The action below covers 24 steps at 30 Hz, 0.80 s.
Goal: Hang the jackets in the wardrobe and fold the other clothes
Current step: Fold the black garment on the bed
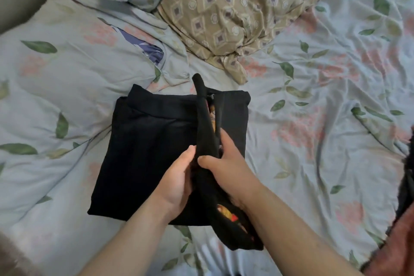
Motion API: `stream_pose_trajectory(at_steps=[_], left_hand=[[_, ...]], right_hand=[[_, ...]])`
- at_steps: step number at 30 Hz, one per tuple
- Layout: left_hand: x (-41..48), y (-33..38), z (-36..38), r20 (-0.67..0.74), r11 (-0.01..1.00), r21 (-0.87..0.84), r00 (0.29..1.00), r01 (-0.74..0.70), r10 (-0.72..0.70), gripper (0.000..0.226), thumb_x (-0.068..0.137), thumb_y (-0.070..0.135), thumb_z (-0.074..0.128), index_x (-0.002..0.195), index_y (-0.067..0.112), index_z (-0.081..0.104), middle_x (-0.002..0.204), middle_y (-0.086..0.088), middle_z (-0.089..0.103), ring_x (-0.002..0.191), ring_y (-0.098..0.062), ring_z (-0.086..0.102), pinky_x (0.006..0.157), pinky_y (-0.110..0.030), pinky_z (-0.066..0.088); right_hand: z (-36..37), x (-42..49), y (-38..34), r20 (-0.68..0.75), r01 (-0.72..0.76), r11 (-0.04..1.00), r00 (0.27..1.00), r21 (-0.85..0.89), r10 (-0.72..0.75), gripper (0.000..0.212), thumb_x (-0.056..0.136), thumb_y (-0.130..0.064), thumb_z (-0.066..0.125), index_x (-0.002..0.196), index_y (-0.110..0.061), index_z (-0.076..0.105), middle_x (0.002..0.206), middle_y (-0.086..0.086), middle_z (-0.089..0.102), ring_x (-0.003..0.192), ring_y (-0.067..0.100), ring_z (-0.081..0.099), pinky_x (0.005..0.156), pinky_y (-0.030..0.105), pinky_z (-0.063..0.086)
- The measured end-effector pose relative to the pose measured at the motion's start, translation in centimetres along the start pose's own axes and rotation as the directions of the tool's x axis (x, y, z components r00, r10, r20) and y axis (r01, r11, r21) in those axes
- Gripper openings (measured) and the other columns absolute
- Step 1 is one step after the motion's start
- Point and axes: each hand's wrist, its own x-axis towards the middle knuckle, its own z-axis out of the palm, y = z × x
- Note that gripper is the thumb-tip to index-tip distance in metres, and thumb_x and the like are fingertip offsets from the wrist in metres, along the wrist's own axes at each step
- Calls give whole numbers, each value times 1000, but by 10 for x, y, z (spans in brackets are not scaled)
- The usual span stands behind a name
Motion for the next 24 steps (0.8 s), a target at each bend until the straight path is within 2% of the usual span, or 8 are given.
stream_pose_trajectory(at_steps=[5,10,12,14,16,19,22,24], left_hand=[[-34,19,-57,-117,984,-126,987,-123,108,56,93,57,41,125,20,68,130,-15,64,120,-26,62,84,-31,56],[-43,27,-114,-255,997,-64,966,32,-48,58,94,62,40,114,20,75,113,-12,73,101,-26,72,73,-32,59],[-41,25,-122,-308,997,20,949,69,-59,39,89,53,57,109,24,76,110,-11,74,97,-26,73,71,-33,59],[-35,15,-126,-389,969,238,920,61,37,25,80,33,76,104,26,74,108,-3,75,97,-20,73,77,-33,57],[-30,7,-120,-433,855,515,880,66,193,35,77,18,82,106,31,68,103,16,74,94,-4,70,82,-28,55],[-27,4,-104,-349,710,704,873,4,340,37,81,11,74,97,42,61,98,34,66,91,12,63,78,-15,50],[-28,20,-108,-290,611,789,838,-63,461,40,76,12,75,90,48,60,94,40,63,89,18,59,70,-1,44],[-30,37,-127,-307,566,821,784,-68,539,40,72,12,78,88,44,60,89,43,62,84,23,57,66,-2,41]], right_hand=[[80,21,-4,68,-26,1000,997,-2,26,45,78,-4,63,113,-31,55,101,5,68,96,22,68,86,47,58],[116,30,16,164,-206,972,969,115,186,65,93,-9,62,150,-24,35,125,6,56,94,20,66,84,38,60],[102,28,27,73,-142,971,989,195,129,44,96,-5,57,136,-22,53,117,3,63,85,15,68,75,29,60],[74,22,42,-162,19,997,987,81,-6,31,95,-2,57,108,-29,67,98,0,70,75,10,68,68,26,58],[39,15,61,-368,104,965,910,-242,-190,30,92,-4,60,98,-32,68,91,-9,70,81,7,66,76,30,57],[4,11,89,-270,123,711,870,-693,-413,35,88,-2,64,119,-19,67,117,-5,64,108,16,58,96,34,48],[0,18,103,-186,163,608,863,-777,-469,44,89,-15,66,133,-14,62,140,6,54,125,25,48,105,33,36],[9,26,104,-128,206,536,845,-819,-520,47,90,-32,57,134,-16,61,142,7,52,124,24,46,106,34,35]])
